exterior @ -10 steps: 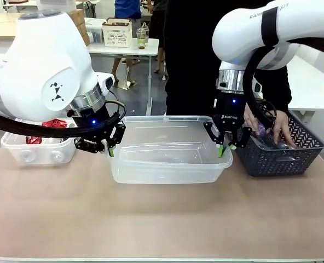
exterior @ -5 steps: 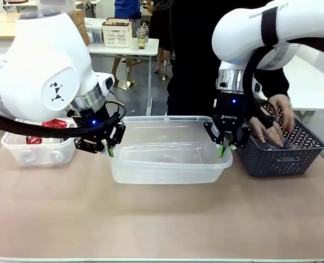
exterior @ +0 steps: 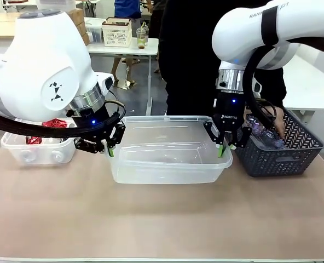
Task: Sort the waste into each basket.
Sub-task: Offer the picked Organizing box to the human.
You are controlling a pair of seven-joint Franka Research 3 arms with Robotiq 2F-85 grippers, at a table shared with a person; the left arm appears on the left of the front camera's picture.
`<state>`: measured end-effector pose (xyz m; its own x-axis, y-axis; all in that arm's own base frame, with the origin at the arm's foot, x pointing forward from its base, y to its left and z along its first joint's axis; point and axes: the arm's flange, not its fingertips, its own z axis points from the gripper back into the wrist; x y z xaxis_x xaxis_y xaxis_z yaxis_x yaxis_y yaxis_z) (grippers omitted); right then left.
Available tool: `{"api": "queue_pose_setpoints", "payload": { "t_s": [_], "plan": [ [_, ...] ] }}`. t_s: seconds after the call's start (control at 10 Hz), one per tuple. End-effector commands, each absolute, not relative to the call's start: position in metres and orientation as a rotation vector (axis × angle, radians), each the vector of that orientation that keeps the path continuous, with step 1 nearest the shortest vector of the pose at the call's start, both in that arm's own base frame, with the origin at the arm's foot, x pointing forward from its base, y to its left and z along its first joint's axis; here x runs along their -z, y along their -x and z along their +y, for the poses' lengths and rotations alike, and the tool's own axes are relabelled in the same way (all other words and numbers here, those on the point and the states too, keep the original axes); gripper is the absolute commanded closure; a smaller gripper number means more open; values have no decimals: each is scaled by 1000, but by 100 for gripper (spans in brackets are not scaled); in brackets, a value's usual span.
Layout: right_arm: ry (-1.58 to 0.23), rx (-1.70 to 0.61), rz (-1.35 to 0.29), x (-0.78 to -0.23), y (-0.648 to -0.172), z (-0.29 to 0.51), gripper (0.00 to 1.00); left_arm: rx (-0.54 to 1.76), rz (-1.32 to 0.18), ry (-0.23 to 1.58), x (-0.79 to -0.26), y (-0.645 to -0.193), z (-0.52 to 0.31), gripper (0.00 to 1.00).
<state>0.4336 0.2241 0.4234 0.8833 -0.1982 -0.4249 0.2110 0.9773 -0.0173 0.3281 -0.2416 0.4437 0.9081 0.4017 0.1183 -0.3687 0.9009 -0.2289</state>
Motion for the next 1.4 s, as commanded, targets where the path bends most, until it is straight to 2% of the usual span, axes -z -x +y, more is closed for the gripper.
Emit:
{"api": "queue_pose_setpoints", "payload": {
  "t_s": [0.0,1.3],
  "plan": [
    [-32,229,452,-427,-429,226,100,-444,-181,211,-447,-330,-236,100],
    [-32,229,452,-427,-429,226,100,-444,-181,211,-447,-330,-236,100]
  ]
}}
